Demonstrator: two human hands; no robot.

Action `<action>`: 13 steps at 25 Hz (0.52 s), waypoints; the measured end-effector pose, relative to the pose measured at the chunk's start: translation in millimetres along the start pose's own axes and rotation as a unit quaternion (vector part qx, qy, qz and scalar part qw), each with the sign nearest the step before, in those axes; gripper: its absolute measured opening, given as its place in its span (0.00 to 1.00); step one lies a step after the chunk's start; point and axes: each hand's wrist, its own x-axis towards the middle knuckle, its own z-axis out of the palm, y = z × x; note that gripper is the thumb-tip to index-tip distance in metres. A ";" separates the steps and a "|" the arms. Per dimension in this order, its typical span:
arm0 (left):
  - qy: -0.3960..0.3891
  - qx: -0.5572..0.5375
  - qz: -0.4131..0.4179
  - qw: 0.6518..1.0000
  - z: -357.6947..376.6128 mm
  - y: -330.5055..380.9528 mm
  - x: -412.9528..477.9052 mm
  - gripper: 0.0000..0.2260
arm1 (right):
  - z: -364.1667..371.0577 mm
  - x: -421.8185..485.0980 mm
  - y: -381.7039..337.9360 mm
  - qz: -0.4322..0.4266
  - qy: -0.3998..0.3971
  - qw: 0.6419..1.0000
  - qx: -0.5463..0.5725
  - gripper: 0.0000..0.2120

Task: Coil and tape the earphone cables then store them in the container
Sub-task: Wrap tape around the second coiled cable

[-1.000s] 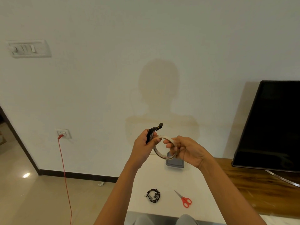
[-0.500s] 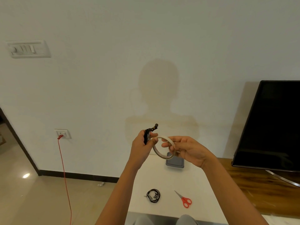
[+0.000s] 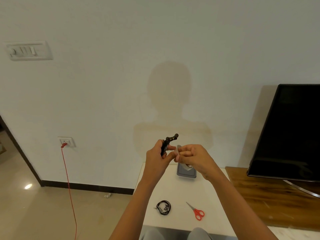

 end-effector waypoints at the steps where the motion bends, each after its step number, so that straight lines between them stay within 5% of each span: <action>1: 0.002 0.009 0.001 1.000 0.3 -0.3 -0.2 0.10 | 0.2 0.4 0.3 0.001 0.004 1.000 -0.006 0.12; 13: 0.017 0.117 0.057 0.991 11.0 -9.3 -4.9 0.02 | 4.3 1.1 7.8 0.019 0.013 1.000 -0.008 0.18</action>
